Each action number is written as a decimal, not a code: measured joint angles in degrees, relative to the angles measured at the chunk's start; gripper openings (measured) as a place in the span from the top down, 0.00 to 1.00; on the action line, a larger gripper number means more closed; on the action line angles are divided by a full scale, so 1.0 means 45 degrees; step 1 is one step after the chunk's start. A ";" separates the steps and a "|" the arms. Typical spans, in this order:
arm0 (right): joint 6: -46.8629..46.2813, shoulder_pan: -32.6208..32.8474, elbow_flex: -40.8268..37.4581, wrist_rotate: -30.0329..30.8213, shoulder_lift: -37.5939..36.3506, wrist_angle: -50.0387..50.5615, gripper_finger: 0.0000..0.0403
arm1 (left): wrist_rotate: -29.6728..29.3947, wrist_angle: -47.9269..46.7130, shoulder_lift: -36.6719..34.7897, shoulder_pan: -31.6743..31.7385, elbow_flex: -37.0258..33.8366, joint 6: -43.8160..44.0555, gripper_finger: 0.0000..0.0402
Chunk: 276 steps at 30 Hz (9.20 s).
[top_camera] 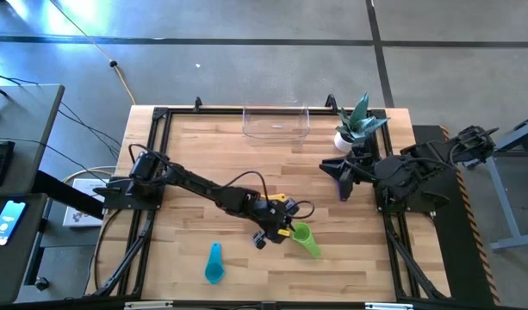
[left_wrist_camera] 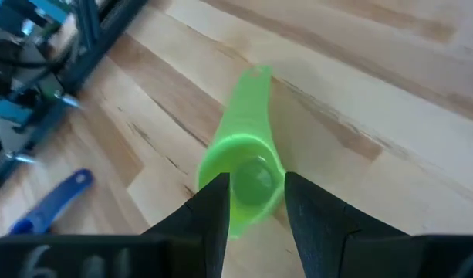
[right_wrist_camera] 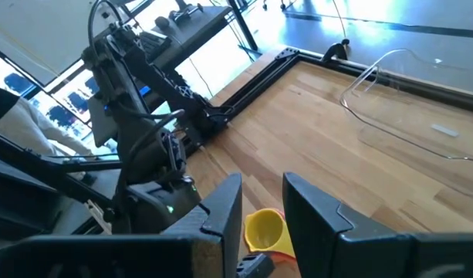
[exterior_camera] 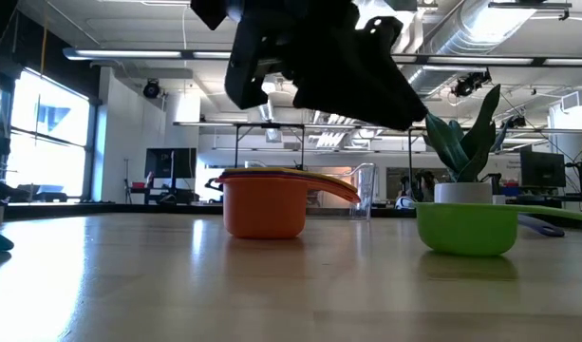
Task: Nest measuring cups in basket
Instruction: Stack the green measuring cup on top of the yellow measuring cup, then stack the bottom blue measuring cup on top of the green measuring cup
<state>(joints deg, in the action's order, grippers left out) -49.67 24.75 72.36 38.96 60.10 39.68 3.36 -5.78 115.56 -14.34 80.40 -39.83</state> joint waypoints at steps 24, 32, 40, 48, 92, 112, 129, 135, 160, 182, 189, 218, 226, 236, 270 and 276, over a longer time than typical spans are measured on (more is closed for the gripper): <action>-0.0962 -0.0005 -0.0024 -0.0020 0.1156 0.0662 0.78 | -0.0216 0.0878 0.0917 0.0013 -0.0004 -0.1193 0.71; -0.0962 -0.0005 -0.0024 0.0009 0.1156 0.0665 0.78 | -0.0347 0.0747 0.1327 0.0013 -0.0028 -0.1216 0.71; -0.0962 -0.0003 -0.0024 0.0006 0.1156 0.0721 0.78 | -0.0441 0.1353 0.1588 0.0008 0.0000 -0.1335 0.71; -0.0957 -0.0005 -0.0024 -0.0010 0.1156 0.0818 0.78 | -0.0395 0.1331 0.1659 -0.0021 -0.0004 -0.1647 0.71; -0.0996 -0.0005 -0.0024 -0.0034 0.1156 0.0840 0.78 | -0.0831 0.1283 0.1895 -0.0051 -0.0004 -0.1609 0.99; -0.0993 -0.0003 -0.0024 -0.0032 0.1151 0.0754 0.78 | -0.3799 -0.1379 0.1334 -0.0522 0.1438 0.4967 1.00; -0.0992 -0.0005 -0.0024 0.1199 0.1151 0.0479 0.78 | -0.5279 -0.4580 0.0718 -0.0663 0.2668 0.8491 1.00; -0.0971 -0.0198 -0.0024 0.1181 0.1142 0.0554 0.78 | -0.5591 -0.6268 -0.0213 -0.0687 0.2668 0.9517 1.00; -0.0957 -0.1088 -0.0024 -0.0039 0.1141 0.0545 0.78 | -0.6204 -0.9492 -0.1163 -0.1191 0.1414 1.1597 1.00; -0.0858 -0.1088 -0.0024 -0.0436 0.1141 0.0549 0.78 | -0.4694 -0.9549 -0.1163 -0.0803 0.1402 0.9550 0.96; -0.0855 -0.1088 -0.0024 -0.0435 0.1141 0.0549 0.78 | -0.4466 -0.9534 -0.1163 -0.0803 0.1404 0.9369 0.93; -0.6697 -0.1515 -0.0019 -0.1657 0.1593 0.5840 0.78 | -0.4712 -1.0785 -0.6999 -0.0200 0.1667 1.1722 1.00; -0.5310 -0.2465 -0.0019 -0.2460 0.2298 0.6106 0.76 | -0.4776 -1.1825 -0.8943 -0.0182 0.1667 1.1845 1.00; -0.4497 -0.3031 -0.0019 -0.3633 0.2511 0.5682 0.67 | -0.4328 -1.3953 -0.9783 -0.0178 0.1667 1.4660 0.99; -0.2820 -0.3031 -0.0019 -0.4919 0.2501 0.5707 0.67 | -0.1512 -1.3430 -0.9237 -0.4654 -0.3343 3.1733 0.82; -0.2062 -0.3031 -0.0019 -0.5125 0.2501 0.5702 0.67 | -0.1443 -1.2035 -0.8354 -0.5595 -0.3649 3.3013 0.82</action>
<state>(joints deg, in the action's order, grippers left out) -58.95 11.11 72.27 15.90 71.35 65.34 -3.13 -59.94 77.96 -39.52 63.97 108.72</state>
